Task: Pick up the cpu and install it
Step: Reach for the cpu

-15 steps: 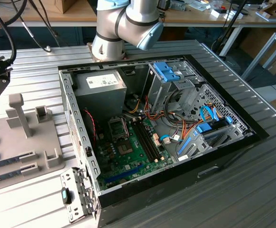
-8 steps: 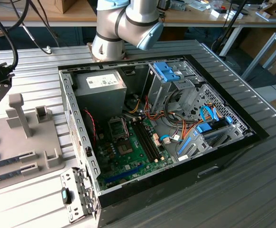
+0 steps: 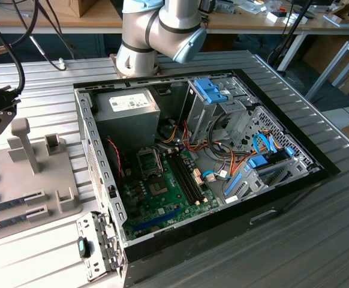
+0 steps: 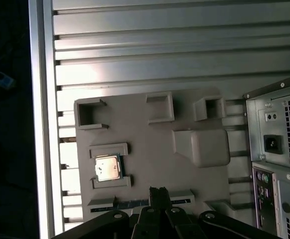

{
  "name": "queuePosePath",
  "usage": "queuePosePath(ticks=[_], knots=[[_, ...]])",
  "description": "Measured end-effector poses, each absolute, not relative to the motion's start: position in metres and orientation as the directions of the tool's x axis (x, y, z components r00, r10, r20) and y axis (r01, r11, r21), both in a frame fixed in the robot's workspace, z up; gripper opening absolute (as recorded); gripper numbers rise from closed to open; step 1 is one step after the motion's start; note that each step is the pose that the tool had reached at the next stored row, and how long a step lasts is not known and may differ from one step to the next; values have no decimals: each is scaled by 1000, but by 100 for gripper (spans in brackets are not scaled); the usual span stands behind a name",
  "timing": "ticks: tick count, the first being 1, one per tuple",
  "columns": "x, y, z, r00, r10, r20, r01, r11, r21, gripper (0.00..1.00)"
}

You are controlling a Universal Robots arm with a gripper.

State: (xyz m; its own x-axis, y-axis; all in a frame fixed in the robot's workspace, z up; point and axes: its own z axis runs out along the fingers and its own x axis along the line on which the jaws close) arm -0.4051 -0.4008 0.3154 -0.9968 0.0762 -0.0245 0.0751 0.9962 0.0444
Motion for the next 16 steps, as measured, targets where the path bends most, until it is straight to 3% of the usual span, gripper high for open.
queuePosePath(ticks=[16], knots=[[-409,-401,296,-997,76,-24,75,996,44,10]])
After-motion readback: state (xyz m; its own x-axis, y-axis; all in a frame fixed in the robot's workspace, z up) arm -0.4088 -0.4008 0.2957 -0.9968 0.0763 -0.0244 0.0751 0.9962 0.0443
